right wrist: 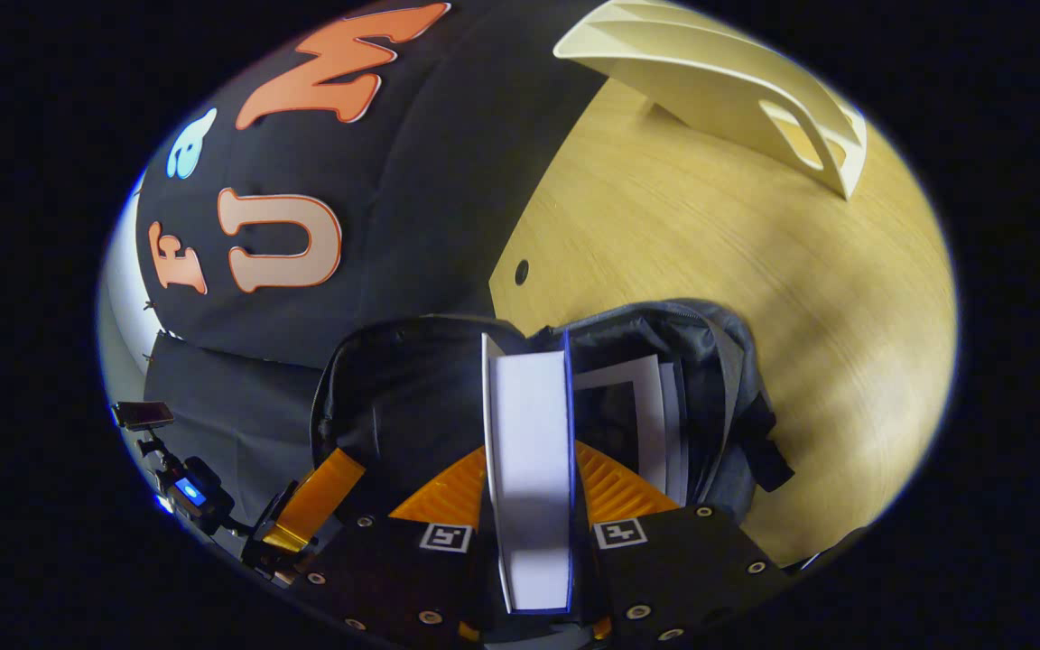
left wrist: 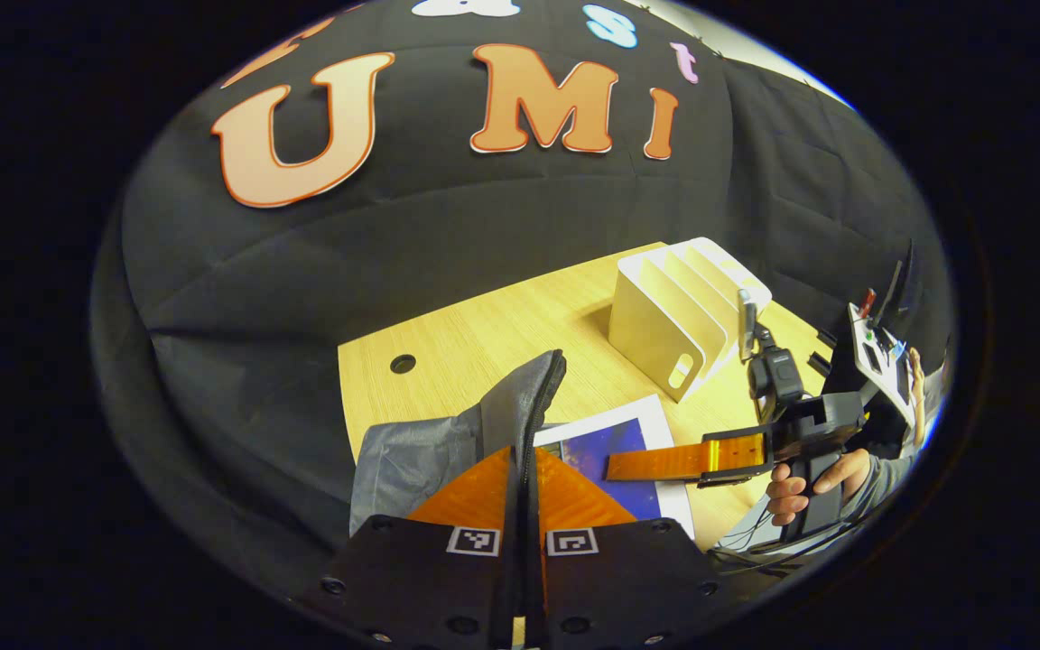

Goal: Open the schoolbag, grab two books from the bookshelf and put them into the schoolbag.

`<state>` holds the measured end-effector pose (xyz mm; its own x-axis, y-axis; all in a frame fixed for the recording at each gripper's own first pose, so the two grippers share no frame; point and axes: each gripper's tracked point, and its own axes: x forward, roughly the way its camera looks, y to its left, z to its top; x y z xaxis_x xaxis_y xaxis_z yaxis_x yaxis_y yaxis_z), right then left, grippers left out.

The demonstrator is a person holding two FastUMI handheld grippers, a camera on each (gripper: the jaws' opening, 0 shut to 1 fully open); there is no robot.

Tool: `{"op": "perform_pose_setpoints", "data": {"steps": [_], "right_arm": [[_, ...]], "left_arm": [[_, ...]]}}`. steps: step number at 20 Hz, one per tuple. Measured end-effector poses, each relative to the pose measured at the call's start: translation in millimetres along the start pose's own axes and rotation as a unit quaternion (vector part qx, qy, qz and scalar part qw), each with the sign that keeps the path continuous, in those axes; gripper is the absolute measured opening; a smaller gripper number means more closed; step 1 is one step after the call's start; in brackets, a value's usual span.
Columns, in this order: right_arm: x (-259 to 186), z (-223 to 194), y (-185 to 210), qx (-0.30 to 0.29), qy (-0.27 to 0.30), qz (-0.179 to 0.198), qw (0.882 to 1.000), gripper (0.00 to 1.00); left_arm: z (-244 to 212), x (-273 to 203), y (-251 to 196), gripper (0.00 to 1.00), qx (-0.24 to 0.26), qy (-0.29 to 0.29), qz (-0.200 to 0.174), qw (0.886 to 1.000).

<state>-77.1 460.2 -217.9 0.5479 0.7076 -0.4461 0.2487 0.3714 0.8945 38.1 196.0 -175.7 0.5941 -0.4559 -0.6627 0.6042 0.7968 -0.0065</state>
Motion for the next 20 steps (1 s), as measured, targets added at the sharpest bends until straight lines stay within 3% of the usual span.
{"op": "perform_pose_setpoints", "data": {"steps": [9, 14, 16, 18, 20], "right_arm": [[32.4, -5.6, -5.1, 0.024, -0.017, 0.015, 0.999, 0.35], [49.6, -1.9, -11.3, 0.02, -0.017, 0.009, 1.0, 0.34], [53.6, -0.6, -10.3, 0.018, -0.006, 0.007, 1.0, 0.34], [54.1, 1.8, -11.4, 0.017, -0.001, -0.002, 1.0, 0.35], [55.2, 2.3, -22.5, -0.004, 0.006, -0.039, 0.999, 0.4]], "left_arm": [[12.4, 12.7, -47.6, 0.05, 0.05, 0.0, -0.022, 0.999], [15.8, 16.6, -75.0, 0.07, 0.035, 0.001, -0.049, 0.998], [17.5, 15.8, -77.0, 0.05, 0.036, -0.003, -0.042, 0.998], [14.3, 19.6, -76.2, 0.04, 0.023, 0.001, -0.038, 0.999], [10.1, 28.1, -69.8, 0.04, 0.004, 0.011, -0.028, 1.0]]}}
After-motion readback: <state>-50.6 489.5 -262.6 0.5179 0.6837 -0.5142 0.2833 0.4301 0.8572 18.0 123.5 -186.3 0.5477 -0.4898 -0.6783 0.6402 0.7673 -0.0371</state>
